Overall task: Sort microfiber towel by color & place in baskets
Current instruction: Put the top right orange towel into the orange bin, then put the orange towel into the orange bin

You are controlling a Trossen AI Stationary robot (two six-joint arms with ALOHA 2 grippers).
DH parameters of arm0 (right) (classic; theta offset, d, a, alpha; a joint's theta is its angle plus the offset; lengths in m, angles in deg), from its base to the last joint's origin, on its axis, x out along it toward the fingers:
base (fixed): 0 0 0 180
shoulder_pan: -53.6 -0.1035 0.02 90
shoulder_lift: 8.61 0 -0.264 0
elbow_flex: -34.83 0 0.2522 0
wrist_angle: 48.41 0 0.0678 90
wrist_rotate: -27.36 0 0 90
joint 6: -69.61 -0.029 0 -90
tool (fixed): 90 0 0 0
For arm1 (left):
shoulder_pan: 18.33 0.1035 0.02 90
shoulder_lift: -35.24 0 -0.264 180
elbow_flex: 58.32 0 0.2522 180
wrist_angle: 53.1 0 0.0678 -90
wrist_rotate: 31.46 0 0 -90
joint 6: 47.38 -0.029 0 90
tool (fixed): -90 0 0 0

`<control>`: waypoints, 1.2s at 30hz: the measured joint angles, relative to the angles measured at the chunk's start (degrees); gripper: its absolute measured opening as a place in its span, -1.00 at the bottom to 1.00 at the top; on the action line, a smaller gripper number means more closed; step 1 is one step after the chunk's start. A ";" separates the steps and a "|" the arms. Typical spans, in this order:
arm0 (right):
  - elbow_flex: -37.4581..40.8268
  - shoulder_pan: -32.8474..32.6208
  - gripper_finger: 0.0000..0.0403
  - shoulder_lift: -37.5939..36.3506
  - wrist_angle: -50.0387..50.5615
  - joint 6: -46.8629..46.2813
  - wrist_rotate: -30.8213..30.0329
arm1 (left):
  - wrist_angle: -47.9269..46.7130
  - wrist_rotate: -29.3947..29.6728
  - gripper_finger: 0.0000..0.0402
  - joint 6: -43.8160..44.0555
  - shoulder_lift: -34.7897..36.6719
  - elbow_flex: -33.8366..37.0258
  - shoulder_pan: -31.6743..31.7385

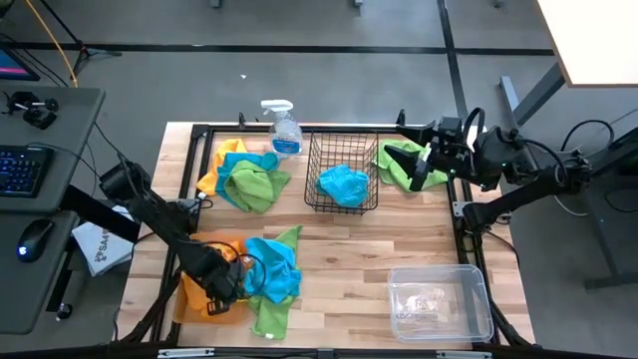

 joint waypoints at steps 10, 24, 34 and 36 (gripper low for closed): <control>0.00 0.00 0.50 0.01 0.48 -0.44 1.59 | -3.37 -4.64 -0.25 -7.61 6.65 -6.47 6.61; 0.00 0.00 0.50 0.02 0.72 -0.44 2.19 | -12.83 -3.57 0.07 -5.32 22.40 -10.00 6.29; 0.00 0.01 0.50 0.02 2.31 -0.51 2.19 | -12.87 0.16 0.04 -6.14 8.19 -8.87 -2.22; 0.00 0.00 0.50 0.02 2.45 -0.48 2.12 | -14.62 1.40 0.04 -7.54 4.84 -10.53 -3.92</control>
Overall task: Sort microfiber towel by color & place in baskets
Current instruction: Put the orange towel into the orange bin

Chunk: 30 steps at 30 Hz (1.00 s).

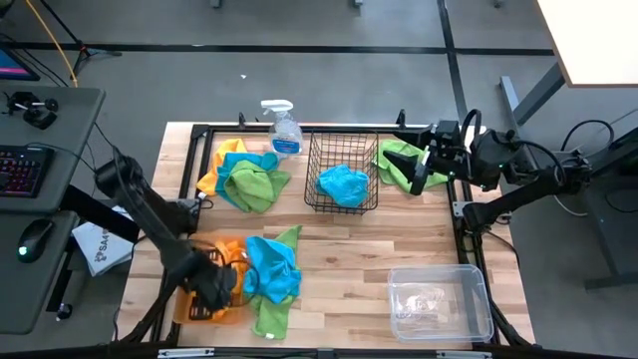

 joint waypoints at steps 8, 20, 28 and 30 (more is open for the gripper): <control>0.00 0.00 0.50 0.02 0.00 -0.13 -0.77 | -24.30 14.59 0.04 -1.82 -3.46 -10.93 -1.67; 0.00 0.00 0.50 0.02 1.69 -2.64 -0.82 | -24.85 21.08 0.04 1.16 11.39 -14.32 7.38; 0.00 0.02 0.50 0.02 2.62 -4.44 -0.87 | -21.73 36.70 0.04 -0.39 19.95 -14.33 38.48; 0.00 0.02 0.50 0.02 2.65 -4.05 -0.87 | -19.13 36.05 0.04 -6.25 20.21 -14.33 49.75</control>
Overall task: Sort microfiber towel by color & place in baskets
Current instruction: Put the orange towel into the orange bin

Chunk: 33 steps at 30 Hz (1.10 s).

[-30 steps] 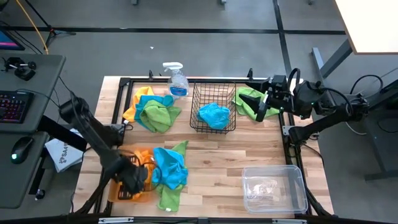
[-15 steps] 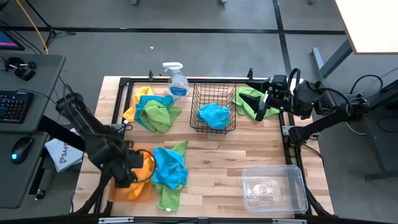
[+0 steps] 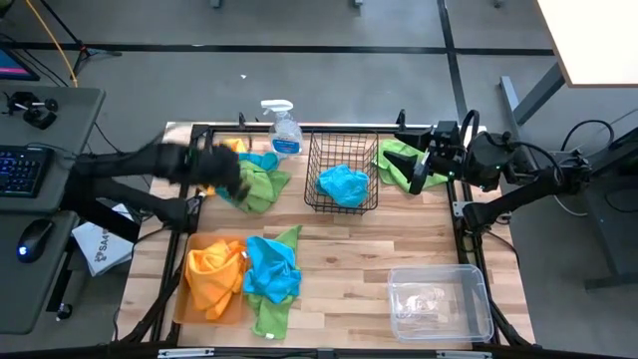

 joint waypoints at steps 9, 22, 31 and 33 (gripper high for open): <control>0.00 1.34 0.50 0.00 3.46 0.06 -0.01 | 9.52 -8.23 0.04 -16.88 -10.57 0.06 41.21; 0.00 5.97 0.50 0.00 8.06 -6.11 -2.52 | 30.15 -22.27 0.04 -14.44 -28.16 7.52 57.19; 0.00 7.40 0.50 0.00 8.04 -7.97 -3.72 | 30.79 -19.18 0.04 -15.48 -34.36 9.09 57.54; 0.00 7.76 0.50 0.00 8.05 -7.97 -3.72 | 30.77 -19.32 0.04 -13.86 -36.10 9.09 57.54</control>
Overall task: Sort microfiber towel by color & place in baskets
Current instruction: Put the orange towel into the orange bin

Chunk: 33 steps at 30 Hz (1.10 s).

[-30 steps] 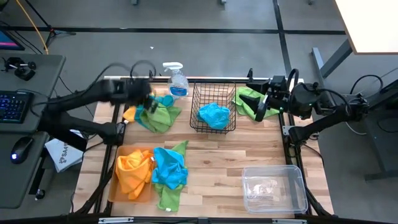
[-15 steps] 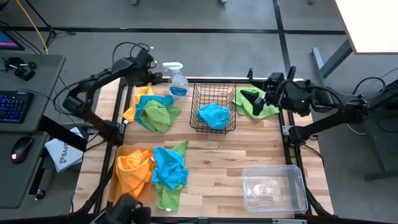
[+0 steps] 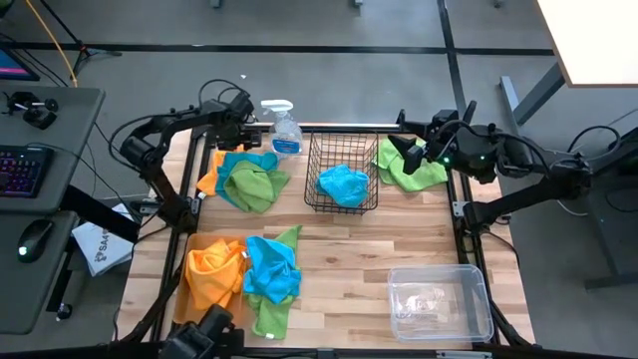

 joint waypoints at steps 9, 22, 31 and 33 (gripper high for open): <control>0.00 -0.02 0.50 0.00 -0.01 0.00 0.02 | 2.73 3.66 -0.19 0.01 -3.40 0.00 -0.22; 0.00 -0.04 0.50 0.00 0.27 1.00 0.09 | 6.24 4.46 -0.99 -6.57 11.44 -0.58 -1.00; 0.00 -0.04 0.50 0.00 0.44 1.99 1.68 | 6.53 2.78 -1.00 -4.98 36.73 -0.61 -8.60; 0.00 -0.04 0.50 0.00 0.44 2.03 1.68 | 7.05 2.87 -1.00 -4.71 41.47 -0.61 -10.98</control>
